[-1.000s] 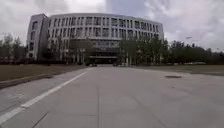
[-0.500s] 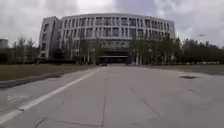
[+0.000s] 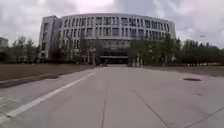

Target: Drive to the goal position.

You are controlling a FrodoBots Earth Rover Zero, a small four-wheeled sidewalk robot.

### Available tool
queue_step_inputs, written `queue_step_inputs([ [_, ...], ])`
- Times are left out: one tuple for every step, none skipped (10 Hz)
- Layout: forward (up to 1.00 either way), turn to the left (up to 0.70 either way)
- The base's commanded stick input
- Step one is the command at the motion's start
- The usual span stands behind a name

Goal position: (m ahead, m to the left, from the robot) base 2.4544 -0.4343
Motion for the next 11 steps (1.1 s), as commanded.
queue_step_inputs([
  [0.50, -0.02],
  [0.50, -0.02],
  [0.50, -0.02],
  [0.50, -0.02],
  [0.50, -0.02],
  [0.50, -0.02],
  [0.50, -0.02],
  [0.50, -0.02],
  [0.50, -0.02],
  [0.50, -0.02],
  [0.50, -0.02],
])
